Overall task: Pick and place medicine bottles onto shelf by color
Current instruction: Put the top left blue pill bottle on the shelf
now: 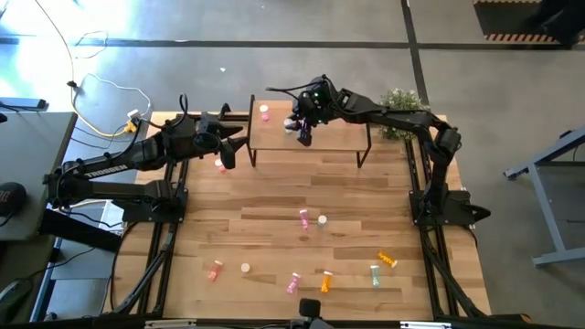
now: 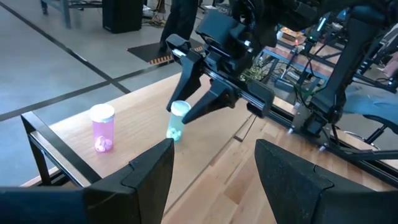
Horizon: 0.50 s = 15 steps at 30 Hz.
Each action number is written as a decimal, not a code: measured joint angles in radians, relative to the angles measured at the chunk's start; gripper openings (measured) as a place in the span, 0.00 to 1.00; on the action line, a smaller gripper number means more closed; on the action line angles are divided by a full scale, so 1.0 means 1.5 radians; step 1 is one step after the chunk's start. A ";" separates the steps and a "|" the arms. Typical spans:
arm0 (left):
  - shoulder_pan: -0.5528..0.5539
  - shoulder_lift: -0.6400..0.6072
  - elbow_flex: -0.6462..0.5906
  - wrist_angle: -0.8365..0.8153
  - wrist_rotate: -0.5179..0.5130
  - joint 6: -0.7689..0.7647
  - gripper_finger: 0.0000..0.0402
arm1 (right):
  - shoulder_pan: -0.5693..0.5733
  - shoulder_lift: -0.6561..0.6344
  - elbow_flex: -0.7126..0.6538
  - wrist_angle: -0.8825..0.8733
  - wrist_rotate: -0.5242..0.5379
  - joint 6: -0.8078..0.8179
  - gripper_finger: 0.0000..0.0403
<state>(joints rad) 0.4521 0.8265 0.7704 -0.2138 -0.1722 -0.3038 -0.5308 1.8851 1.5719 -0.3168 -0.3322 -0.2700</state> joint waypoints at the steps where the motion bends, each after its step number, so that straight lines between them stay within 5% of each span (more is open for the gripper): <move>1: 0.000 0.000 0.000 0.000 0.000 0.000 0.53 | -0.002 0.000 0.000 0.002 0.002 0.001 0.29; 15: 0.000 0.000 0.000 0.000 0.000 0.000 0.53 | -0.031 0.002 0.000 0.030 0.008 0.005 0.29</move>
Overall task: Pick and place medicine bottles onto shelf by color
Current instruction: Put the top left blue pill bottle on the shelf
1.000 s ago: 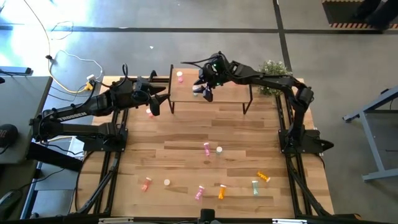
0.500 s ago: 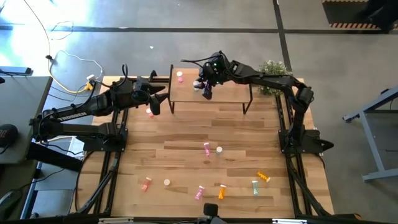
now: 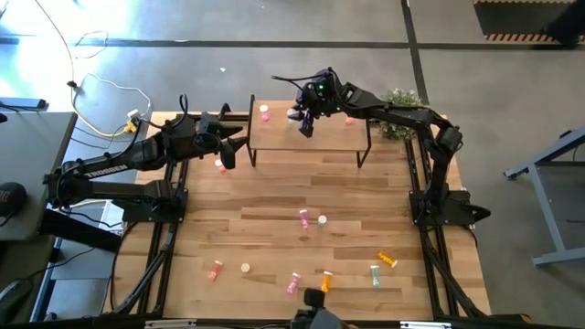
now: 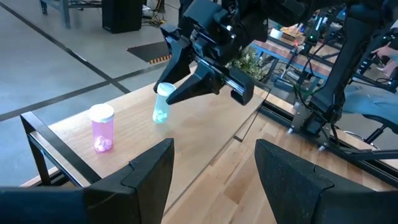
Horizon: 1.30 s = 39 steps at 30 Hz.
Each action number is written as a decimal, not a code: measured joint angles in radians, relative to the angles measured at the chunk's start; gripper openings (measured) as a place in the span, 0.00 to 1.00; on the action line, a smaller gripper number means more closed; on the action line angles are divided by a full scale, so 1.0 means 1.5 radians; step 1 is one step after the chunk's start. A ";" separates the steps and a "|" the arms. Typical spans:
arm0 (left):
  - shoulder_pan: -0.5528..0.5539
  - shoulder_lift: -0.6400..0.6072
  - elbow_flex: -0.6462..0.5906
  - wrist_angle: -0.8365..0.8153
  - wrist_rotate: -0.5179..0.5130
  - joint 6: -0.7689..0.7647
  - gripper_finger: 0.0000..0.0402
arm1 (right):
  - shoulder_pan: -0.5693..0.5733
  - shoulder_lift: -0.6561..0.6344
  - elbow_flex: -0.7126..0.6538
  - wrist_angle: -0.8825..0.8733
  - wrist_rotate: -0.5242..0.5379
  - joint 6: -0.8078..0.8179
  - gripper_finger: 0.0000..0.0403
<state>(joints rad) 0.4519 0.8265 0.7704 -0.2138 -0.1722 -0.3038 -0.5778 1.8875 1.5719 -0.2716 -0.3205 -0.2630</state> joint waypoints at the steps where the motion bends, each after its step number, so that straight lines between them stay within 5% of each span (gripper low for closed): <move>1: 0.000 0.000 0.000 0.000 0.000 0.000 0.53 | -0.001 0.001 0.000 0.000 -0.004 0.000 0.29; 34: 0.000 0.000 0.000 0.000 0.001 -0.007 0.53 | -0.012 0.010 0.001 -0.001 -0.005 0.009 0.29; 39: 0.000 0.000 0.000 0.000 0.001 -0.006 0.53 | -0.012 0.010 0.001 -0.005 0.001 0.013 0.38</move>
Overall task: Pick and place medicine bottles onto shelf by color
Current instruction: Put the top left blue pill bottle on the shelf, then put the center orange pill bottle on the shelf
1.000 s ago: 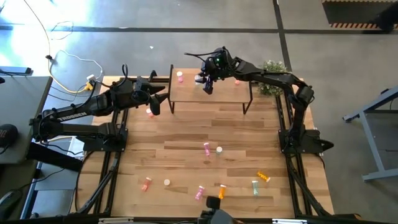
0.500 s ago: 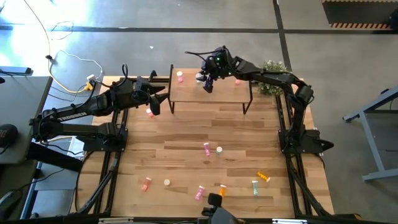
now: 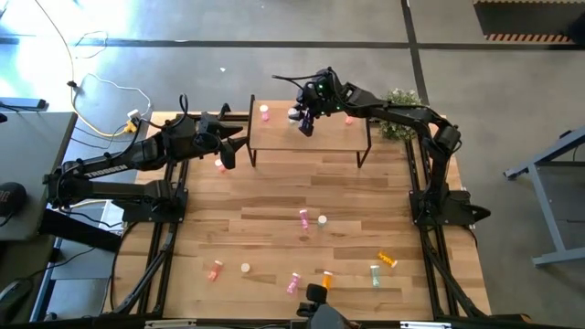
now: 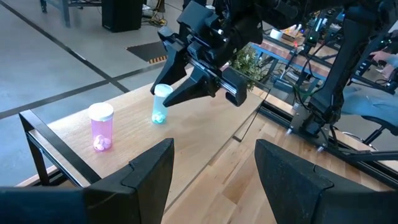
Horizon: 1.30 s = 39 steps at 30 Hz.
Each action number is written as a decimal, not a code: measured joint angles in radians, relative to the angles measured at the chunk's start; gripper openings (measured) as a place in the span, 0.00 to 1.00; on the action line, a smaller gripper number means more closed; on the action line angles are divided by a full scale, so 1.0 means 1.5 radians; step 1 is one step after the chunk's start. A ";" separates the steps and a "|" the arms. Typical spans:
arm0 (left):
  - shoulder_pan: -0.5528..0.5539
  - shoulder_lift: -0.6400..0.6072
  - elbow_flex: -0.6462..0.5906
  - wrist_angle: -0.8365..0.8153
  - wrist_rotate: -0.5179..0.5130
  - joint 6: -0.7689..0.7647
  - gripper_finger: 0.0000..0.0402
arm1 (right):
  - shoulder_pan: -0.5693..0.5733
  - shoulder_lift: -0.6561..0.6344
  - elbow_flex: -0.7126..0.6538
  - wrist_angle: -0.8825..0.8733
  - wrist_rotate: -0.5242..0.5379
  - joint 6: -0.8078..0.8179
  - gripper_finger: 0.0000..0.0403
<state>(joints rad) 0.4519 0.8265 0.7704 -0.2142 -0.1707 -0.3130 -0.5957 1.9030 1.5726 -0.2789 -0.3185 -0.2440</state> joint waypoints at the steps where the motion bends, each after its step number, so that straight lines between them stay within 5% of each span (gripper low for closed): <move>1: 0.000 0.000 0.000 0.000 0.000 0.000 0.53 | 0.000 0.000 0.000 0.001 0.004 0.000 0.40; 14: 0.000 0.000 0.000 0.000 0.001 0.001 0.53 | -0.004 0.001 0.121 -0.084 0.026 0.042 0.58; 28: -0.001 0.000 0.000 -0.006 0.096 0.024 0.53 | 0.042 -0.002 0.478 -0.594 0.009 0.136 0.58; 33: -0.001 0.000 0.000 -0.006 0.094 0.038 0.53 | 0.122 -0.031 0.449 -0.670 0.019 0.178 0.58; 39: -0.001 0.000 0.000 -0.032 0.093 0.076 0.53 | 0.237 -0.114 0.272 -0.640 0.097 0.287 0.58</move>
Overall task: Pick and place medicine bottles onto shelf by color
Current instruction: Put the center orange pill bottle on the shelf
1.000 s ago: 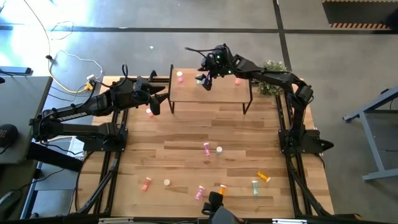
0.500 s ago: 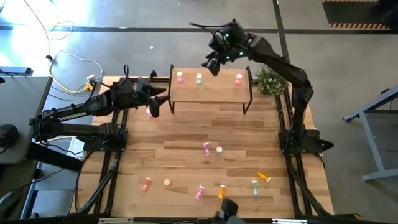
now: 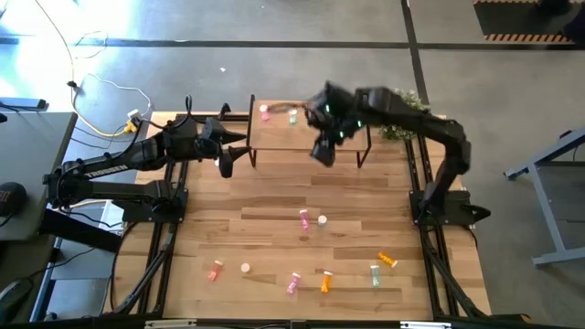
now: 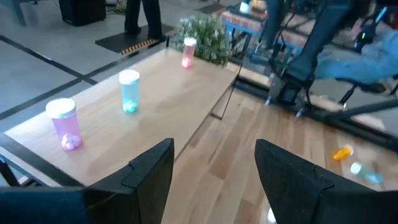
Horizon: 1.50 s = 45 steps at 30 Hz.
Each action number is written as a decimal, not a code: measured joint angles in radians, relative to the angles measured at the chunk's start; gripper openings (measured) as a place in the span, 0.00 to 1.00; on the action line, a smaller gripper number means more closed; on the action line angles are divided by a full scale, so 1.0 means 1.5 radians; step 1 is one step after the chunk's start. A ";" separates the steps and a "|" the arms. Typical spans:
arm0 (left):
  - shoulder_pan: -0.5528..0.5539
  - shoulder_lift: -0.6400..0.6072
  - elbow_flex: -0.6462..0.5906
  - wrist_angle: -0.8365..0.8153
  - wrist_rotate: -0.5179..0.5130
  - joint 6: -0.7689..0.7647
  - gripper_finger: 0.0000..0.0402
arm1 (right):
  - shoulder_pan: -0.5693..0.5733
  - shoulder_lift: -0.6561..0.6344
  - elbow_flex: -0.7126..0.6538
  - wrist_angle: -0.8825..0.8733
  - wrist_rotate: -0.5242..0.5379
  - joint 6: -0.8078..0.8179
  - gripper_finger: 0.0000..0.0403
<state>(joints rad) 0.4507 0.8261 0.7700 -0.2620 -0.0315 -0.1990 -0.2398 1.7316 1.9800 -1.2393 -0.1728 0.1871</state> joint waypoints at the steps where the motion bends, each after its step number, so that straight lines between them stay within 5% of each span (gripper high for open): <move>1: 0.000 0.000 0.000 -0.003 0.000 0.000 0.53 | 0.019 -0.020 -0.037 0.018 0.011 0.031 0.58; 10: 0.000 0.000 0.000 -0.008 0.019 -0.005 0.53 | 0.170 -0.147 -0.274 0.127 0.063 0.435 0.58; 17: 0.000 0.000 0.000 -0.010 0.019 -0.005 0.53 | 0.320 -0.151 -0.328 0.168 0.084 0.771 0.58; 22: 0.000 0.000 0.000 -0.014 0.019 -0.007 0.53 | 0.415 -0.115 -0.328 0.210 0.143 0.918 0.58; 32: 0.000 0.000 0.000 -0.072 0.019 -0.005 0.53 | 0.539 0.006 -0.329 0.265 0.145 1.097 0.58; 45: 0.000 0.000 0.000 -0.095 0.019 -0.005 0.53 | 0.568 0.148 -0.329 0.333 0.145 1.200 0.58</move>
<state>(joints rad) 0.4511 0.8265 0.7700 -0.4043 -0.0032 -0.2062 0.6116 1.9543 1.4872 -0.7395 0.0448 1.9868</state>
